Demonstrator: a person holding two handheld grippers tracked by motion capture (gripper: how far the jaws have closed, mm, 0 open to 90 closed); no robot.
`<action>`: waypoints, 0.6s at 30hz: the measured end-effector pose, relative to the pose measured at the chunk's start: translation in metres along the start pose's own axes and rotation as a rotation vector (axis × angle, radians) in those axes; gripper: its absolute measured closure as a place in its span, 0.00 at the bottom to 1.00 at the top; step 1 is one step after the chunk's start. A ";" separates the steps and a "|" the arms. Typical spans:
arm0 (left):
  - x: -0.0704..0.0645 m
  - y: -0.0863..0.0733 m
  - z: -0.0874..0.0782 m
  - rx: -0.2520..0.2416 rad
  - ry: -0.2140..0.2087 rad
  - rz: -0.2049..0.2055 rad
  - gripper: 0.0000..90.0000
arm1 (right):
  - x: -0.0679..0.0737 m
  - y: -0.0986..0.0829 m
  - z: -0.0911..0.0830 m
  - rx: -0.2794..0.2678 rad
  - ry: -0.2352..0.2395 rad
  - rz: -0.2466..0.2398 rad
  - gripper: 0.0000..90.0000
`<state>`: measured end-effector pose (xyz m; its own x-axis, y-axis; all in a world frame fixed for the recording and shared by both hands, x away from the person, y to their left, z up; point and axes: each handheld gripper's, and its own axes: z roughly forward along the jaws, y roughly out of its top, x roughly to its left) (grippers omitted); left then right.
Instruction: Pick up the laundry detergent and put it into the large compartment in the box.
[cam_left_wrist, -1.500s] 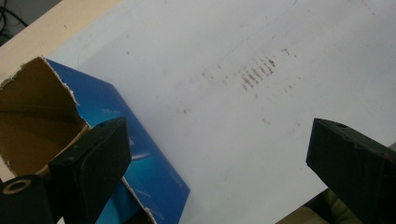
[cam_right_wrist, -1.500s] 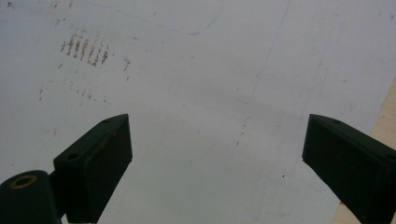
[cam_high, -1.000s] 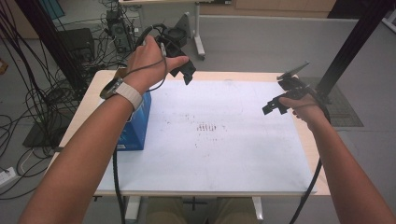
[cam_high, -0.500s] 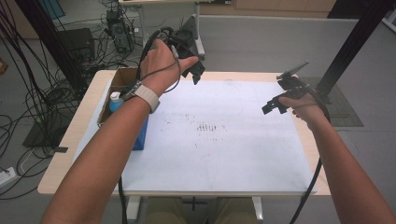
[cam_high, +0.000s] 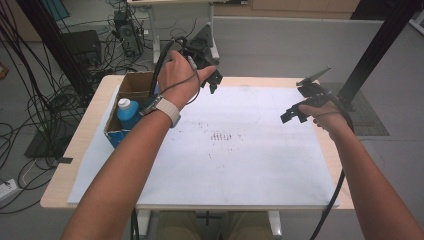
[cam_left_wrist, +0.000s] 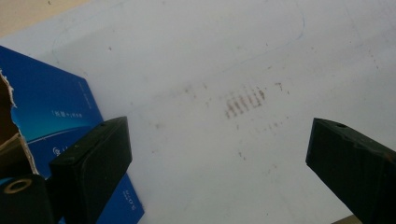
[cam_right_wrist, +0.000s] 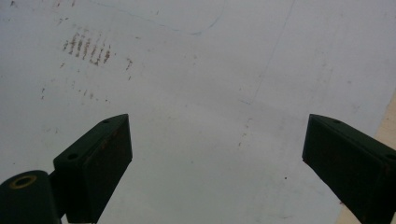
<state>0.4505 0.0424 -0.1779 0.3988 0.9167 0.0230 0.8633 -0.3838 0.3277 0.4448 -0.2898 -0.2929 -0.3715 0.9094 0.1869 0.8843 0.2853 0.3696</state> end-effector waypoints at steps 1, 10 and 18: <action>0.000 -0.001 0.001 -0.003 0.008 0.000 0.08 | 0.000 0.000 0.000 0.000 0.000 0.000 0.09; -0.002 -0.004 0.011 -0.017 -0.006 -0.028 0.09 | -0.002 -0.004 0.003 -0.002 0.007 0.004 0.09; -0.004 -0.002 0.018 -0.023 -0.002 -0.044 0.09 | -0.004 -0.003 0.003 -0.001 0.005 0.007 0.09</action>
<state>0.4531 0.0375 -0.1958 0.3615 0.9323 0.0067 0.8727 -0.3409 0.3496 0.4444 -0.2937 -0.2980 -0.3667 0.9098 0.1944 0.8866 0.2784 0.3694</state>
